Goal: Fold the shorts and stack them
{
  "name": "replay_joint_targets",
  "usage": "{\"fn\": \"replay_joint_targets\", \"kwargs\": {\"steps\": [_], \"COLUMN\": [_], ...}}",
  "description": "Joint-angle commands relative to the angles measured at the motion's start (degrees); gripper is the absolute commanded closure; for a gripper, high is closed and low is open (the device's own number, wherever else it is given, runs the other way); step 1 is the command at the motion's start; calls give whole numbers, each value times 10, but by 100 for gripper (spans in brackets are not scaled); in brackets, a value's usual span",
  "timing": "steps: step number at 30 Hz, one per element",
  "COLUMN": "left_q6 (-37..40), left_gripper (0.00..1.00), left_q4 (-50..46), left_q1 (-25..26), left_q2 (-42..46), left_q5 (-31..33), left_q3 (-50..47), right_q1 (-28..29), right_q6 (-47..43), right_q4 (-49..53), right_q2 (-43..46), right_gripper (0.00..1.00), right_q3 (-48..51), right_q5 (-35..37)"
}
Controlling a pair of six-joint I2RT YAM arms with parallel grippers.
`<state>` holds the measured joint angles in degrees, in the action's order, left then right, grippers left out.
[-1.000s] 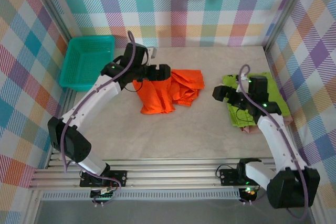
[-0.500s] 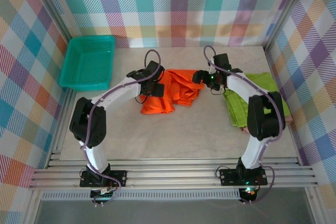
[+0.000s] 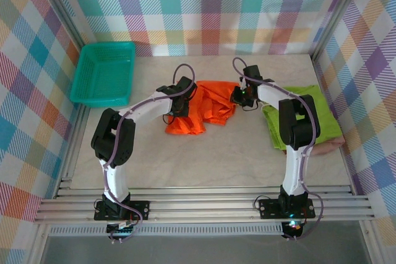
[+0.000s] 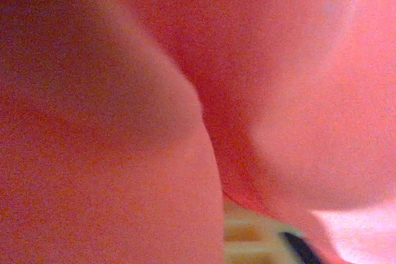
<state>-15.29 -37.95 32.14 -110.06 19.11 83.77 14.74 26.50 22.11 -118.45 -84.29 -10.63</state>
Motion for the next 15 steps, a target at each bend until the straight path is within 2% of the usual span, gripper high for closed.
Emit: {"fn": "replay_joint_targets", "kwargs": {"steps": [1,7,12,15], "left_q6": [-4,-5,-8,-23], "left_gripper": [100,100,100,100], "left_q4": [1,3,9,21], "left_q1": [1,0,-2,-4], "left_q2": [27,122,204,240], "left_q5": [2,-52,-157,-228], "left_q3": [-3,6,35,52], "right_q1": [4,2,2,3], "right_q6": [-14,-63,-114,-131], "right_q4": [24,63,108,137], "right_q2": [42,198,340,396], "right_gripper": [91,98,100,100], "right_q3": [-13,-5,-44,-91], "right_q5": [33,123,186,200]}}
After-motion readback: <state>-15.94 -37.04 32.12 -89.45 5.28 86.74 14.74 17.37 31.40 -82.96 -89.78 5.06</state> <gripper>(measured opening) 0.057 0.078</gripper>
